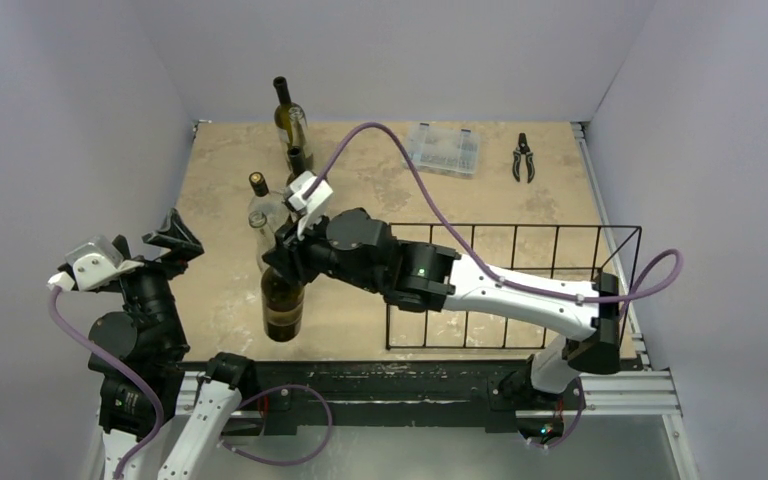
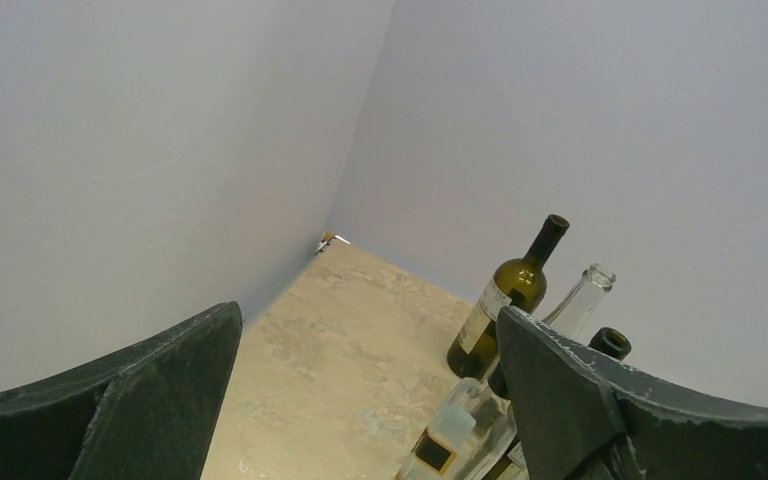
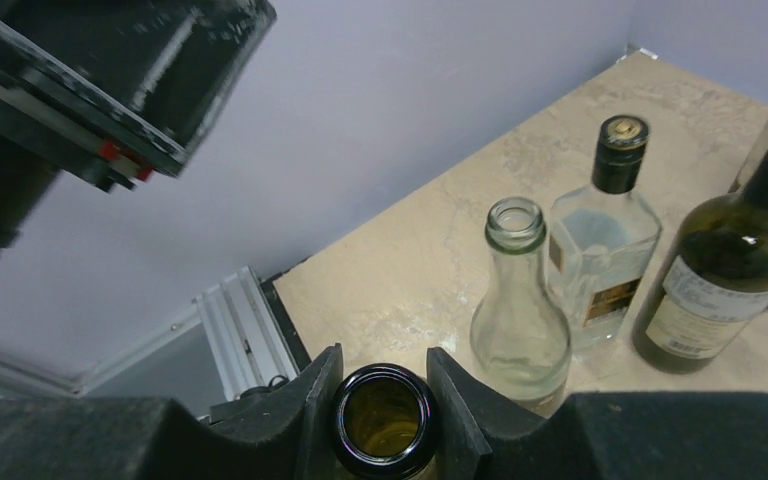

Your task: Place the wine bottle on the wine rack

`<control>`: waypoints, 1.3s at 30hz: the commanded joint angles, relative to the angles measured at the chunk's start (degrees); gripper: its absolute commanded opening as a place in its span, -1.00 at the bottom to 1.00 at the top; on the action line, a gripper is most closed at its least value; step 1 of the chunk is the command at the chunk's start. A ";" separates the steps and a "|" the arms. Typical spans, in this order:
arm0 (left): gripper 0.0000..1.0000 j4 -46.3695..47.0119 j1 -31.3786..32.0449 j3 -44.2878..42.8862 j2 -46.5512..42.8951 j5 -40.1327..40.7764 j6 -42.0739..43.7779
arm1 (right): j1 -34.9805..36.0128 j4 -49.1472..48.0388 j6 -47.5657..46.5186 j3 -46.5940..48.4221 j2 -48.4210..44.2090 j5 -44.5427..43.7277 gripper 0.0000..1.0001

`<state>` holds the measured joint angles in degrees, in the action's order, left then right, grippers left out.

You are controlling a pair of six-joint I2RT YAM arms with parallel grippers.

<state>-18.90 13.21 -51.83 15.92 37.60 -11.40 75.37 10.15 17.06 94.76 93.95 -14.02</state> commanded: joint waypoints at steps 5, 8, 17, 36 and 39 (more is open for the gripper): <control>0.99 0.74 0.06 0.07 1.48 -0.31 -0.71 | 0.04 3.38 -0.83 -1.15 -13.72 -7.75 -1.00; 0.98 0.45 0.06 0.02 1.72 -0.77 -0.97 | 0.04 6.00 -1.15 -3.94 -19.77 -11.24 -1.00; 0.88 -0.40 0.06 -0.43 2.62 -1.39 -1.79 | 0.04 15.44 2.79 -10.03 -36.67 -20.43 -1.00; 0.84 -1.53 0.06 -1.02 4.07 -2.52 -2.61 | 0.04 51.25 13.58 -2.52 -42.33 -45.68 -1.00; 0.83 -0.38 0.15 0.00 3.94 -2.46 -2.40 | 0.06 55.54 15.01 1.02 -41.33 -51.53 -1.00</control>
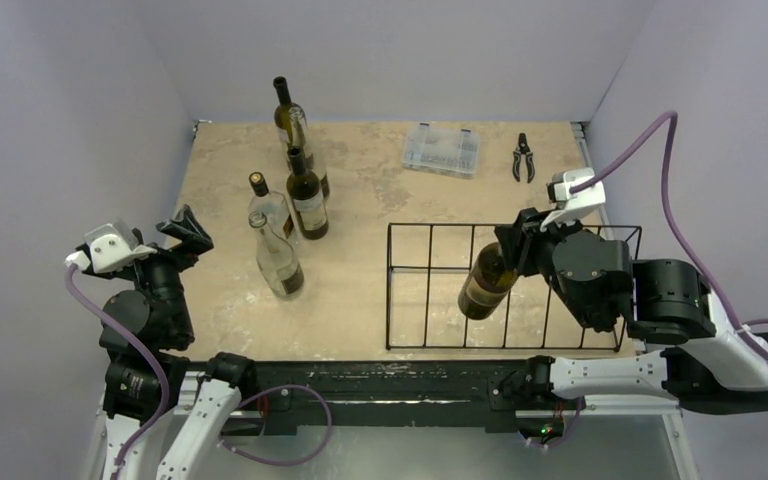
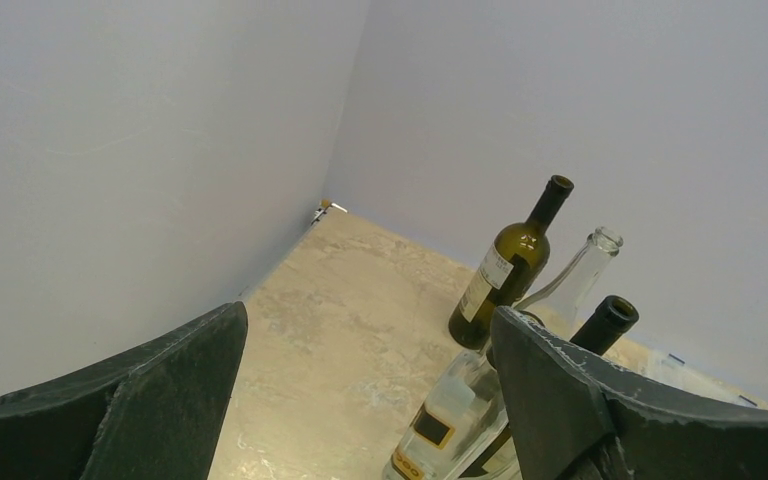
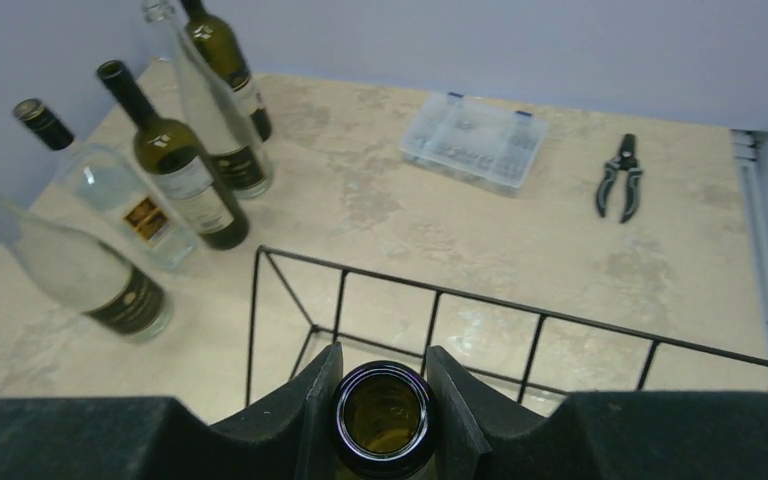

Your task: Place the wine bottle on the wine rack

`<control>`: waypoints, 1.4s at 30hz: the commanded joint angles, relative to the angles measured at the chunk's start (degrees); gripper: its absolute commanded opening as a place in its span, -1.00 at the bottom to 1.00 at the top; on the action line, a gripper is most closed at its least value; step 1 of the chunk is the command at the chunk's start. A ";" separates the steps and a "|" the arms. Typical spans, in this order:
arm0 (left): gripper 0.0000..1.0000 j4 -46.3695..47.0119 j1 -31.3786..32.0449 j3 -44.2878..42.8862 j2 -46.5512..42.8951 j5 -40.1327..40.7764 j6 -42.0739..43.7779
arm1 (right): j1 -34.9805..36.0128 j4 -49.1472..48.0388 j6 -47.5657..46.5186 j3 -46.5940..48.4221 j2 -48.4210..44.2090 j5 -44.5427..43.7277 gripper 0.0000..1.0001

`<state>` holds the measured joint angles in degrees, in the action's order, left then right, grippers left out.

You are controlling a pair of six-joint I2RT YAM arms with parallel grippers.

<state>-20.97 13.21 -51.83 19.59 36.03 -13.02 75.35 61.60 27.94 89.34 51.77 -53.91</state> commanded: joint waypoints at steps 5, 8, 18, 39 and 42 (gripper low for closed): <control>0.81 0.42 0.15 -1.01 1.17 -1.89 -1.40 | 0.06 -1.16 -1.23 8.07 -1.53 -16.16 -1.00; 0.81 0.36 0.15 -1.00 1.40 -2.19 -1.57 | 0.06 -5.20 -5.34 8.22 -2.51 -18.87 -1.00; 0.79 0.50 0.15 -0.71 2.41 -3.07 -1.99 | 0.06 -55.32 -48.57 -2.22 -2.90 -28.43 -1.00; 0.78 -0.49 0.94 -1.07 5.24 -3.37 -2.21 | -32.25 -73.54 -64.37 7.60 15.10 -18.70 -1.00; 0.78 0.89 1.18 0.07 5.33 -3.22 -2.07 | -36.49 -70.96 -62.48 7.07 15.42 -18.37 -1.00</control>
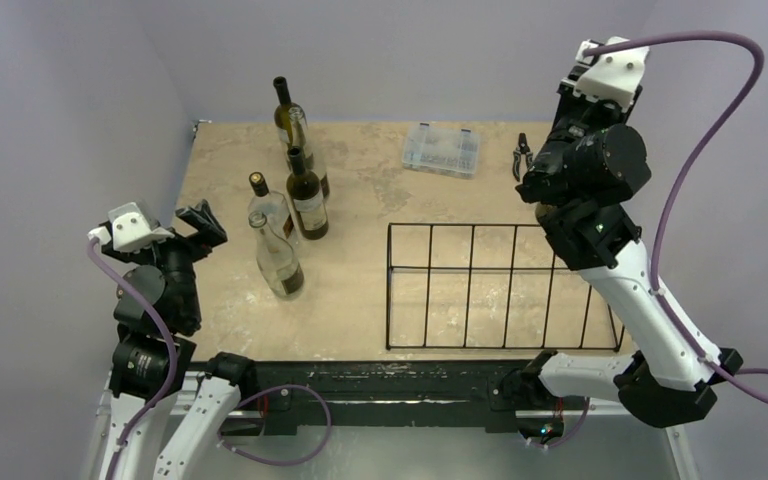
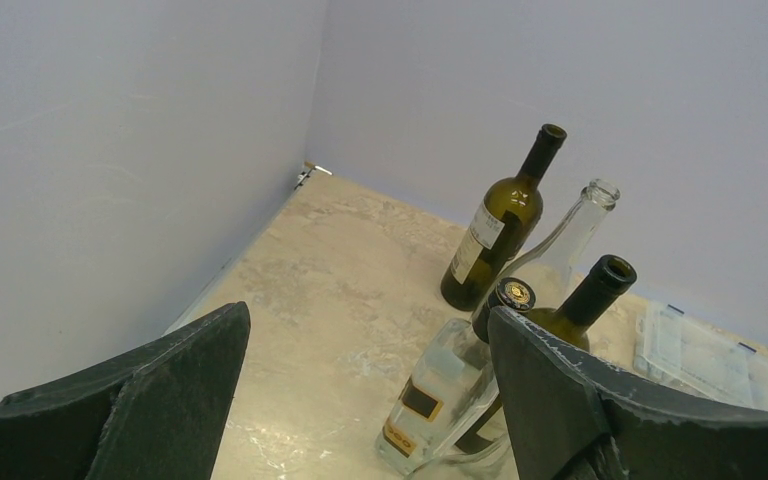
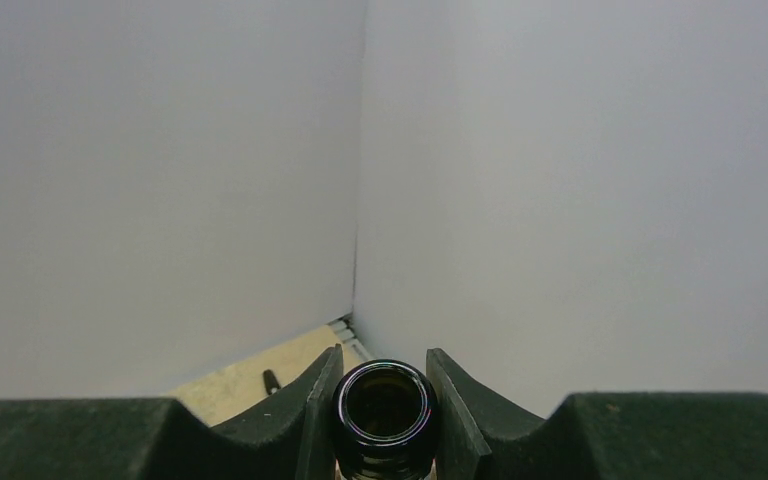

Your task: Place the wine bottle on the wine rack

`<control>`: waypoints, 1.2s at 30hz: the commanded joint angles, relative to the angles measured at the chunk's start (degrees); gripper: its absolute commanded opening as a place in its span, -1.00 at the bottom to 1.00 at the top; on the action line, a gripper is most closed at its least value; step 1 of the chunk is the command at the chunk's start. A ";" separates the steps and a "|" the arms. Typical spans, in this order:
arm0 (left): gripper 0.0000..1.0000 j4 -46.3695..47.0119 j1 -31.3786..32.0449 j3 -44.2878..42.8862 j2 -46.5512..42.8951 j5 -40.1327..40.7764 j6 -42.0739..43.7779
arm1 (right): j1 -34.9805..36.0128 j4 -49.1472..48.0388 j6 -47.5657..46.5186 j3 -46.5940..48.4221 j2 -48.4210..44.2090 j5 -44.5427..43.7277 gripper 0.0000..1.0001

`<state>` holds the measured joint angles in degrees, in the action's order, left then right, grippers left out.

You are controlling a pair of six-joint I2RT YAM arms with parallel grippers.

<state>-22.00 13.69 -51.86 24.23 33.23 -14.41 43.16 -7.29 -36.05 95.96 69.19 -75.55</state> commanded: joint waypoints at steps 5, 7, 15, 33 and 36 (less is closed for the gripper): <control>0.78 1.42 0.90 -0.14 1.53 -1.09 -1.10 | -12.22 6.44 8.83 -0.34 -3.47 5.34 -1.00; 0.78 1.21 0.90 -0.48 2.05 -1.49 -1.25 | -15.96 9.30 11.03 -0.83 -3.80 6.09 -1.00; 0.77 0.18 1.33 -0.97 3.09 -3.12 -2.34 | -28.96 21.54 24.43 -2.83 -4.79 12.10 -1.00; 0.77 -0.63 3.27 -1.54 3.41 -5.70 -4.39 | -38.62 23.46 24.07 -14.47 -10.26 12.09 -1.00; 0.77 -0.68 4.23 -1.42 3.27 -5.50 -4.46 | -38.74 22.96 23.33 -14.85 -9.95 11.97 -1.00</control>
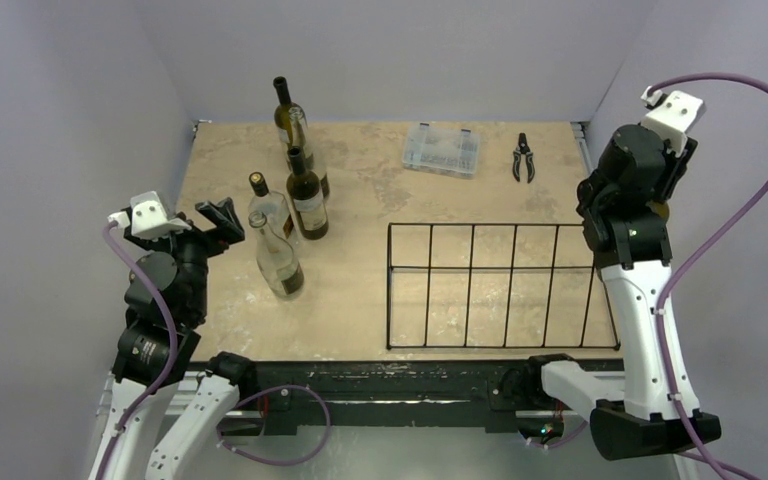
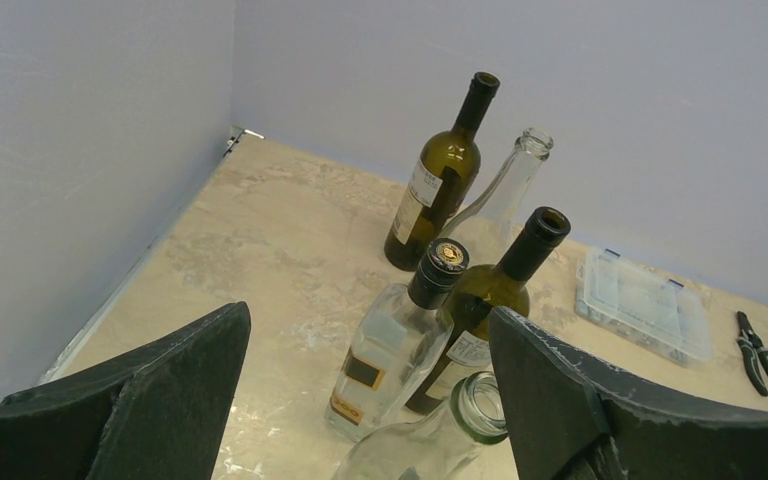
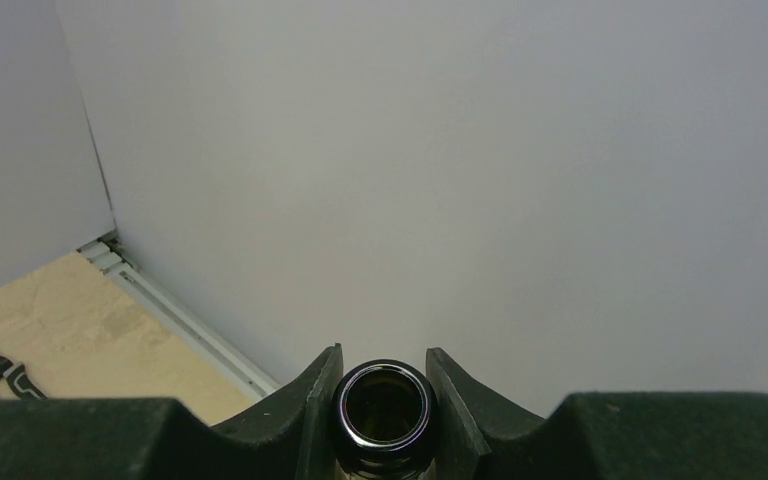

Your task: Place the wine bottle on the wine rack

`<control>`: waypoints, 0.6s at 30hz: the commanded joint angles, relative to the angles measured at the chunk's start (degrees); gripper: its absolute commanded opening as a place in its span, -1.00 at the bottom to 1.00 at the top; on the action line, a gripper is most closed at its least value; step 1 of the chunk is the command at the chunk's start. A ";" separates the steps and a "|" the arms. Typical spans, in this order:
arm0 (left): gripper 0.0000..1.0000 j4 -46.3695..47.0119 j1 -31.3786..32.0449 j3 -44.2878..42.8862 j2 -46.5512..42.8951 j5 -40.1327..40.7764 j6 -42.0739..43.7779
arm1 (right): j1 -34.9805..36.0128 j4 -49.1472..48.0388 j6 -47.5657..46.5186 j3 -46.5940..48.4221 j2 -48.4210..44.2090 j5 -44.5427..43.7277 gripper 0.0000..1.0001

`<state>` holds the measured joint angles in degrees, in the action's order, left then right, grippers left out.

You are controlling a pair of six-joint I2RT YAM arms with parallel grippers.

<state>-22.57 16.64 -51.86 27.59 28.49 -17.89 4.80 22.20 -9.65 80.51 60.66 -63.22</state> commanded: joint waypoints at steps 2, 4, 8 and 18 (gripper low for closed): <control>0.77 -0.10 1.94 -1.49 -0.17 -0.67 -0.78 | -0.45 -8.48 -4.43 -1.23 -1.55 -0.63 -1.00; 0.77 -0.06 2.52 -1.50 -0.38 -0.19 -0.59 | -0.93 -10.11 -4.59 -3.67 -2.02 0.79 -1.00; 0.78 0.39 3.66 -1.15 -1.26 1.05 0.08 | -1.76 -12.76 -4.75 -8.40 -2.59 1.69 -1.00; 0.78 0.26 4.70 -1.29 -2.64 0.94 -0.19 | -2.65 -20.23 -8.71 -16.23 -5.84 0.07 -1.00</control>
<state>-23.46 20.82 -51.86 26.09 28.93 -18.00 2.68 10.98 -14.74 65.19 58.35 -61.95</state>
